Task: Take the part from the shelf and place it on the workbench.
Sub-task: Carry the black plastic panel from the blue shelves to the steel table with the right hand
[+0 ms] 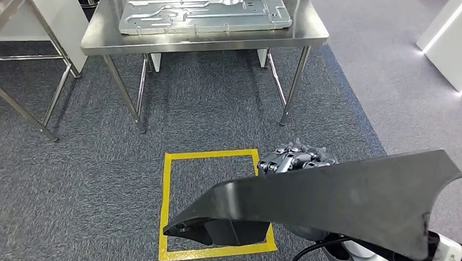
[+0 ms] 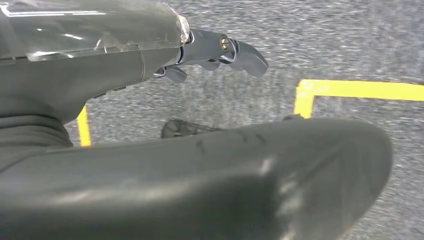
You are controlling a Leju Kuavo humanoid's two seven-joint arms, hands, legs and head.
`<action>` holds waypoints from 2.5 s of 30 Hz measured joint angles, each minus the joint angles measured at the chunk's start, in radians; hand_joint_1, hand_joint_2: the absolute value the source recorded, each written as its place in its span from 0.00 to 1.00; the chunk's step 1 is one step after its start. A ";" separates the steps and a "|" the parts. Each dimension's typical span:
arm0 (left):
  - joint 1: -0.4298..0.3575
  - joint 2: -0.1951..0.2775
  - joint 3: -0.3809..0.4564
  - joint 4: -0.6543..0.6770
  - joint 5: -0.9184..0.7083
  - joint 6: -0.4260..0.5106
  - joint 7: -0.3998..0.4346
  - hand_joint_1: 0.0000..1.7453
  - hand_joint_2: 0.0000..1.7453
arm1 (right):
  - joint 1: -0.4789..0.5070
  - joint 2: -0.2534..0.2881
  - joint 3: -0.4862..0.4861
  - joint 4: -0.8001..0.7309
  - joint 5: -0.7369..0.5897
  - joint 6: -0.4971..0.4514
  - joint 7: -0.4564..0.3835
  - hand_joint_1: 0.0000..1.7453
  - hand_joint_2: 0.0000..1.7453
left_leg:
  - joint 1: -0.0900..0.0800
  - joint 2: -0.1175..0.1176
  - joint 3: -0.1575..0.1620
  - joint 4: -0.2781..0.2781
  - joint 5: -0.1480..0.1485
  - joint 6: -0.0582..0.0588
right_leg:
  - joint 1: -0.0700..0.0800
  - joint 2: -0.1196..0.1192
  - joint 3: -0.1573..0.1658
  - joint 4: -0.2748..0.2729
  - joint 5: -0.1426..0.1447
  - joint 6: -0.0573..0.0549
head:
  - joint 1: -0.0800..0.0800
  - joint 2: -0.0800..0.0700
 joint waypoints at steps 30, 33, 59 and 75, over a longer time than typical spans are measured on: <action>-0.002 0.004 0.023 -0.002 -0.014 0.000 -0.015 0.00 0.00 | -0.022 -0.007 0.000 0.031 0.037 -0.065 0.018 0.98 1.00 | -0.007 0.002 0.053 0.032 -0.122 0.015 | 0.007 -0.024 -0.069 0.030 0.042 -0.011 | 0.008 0.000; -0.003 0.006 0.025 -0.002 -0.012 0.001 -0.022 0.00 0.00 | -0.010 -0.010 0.002 0.034 0.063 -0.074 0.018 0.98 1.00 | -0.030 0.023 0.077 -0.101 -0.035 0.043 | 0.013 -0.038 -0.042 0.029 0.019 -0.005 | 0.010 0.000; 0.001 0.002 0.048 -0.002 -0.032 -0.009 -0.047 0.00 0.00 | 0.063 -0.038 0.026 -0.046 0.086 -0.096 0.062 0.98 1.00 | 0.003 -0.013 -0.011 0.133 -0.185 -0.004 | -0.017 -0.014 -0.035 0.028 0.008 0.004 | 0.008 0.000; 0.001 0.003 0.050 -0.003 -0.035 -0.006 -0.049 0.00 0.00 | 0.059 -0.038 0.013 -0.031 0.075 -0.095 0.055 0.98 1.00 | -0.025 -0.026 0.117 -0.127 -0.019 0.064 | -0.021 -0.011 -0.189 0.287 -0.137 0.058 | 0.011 0.000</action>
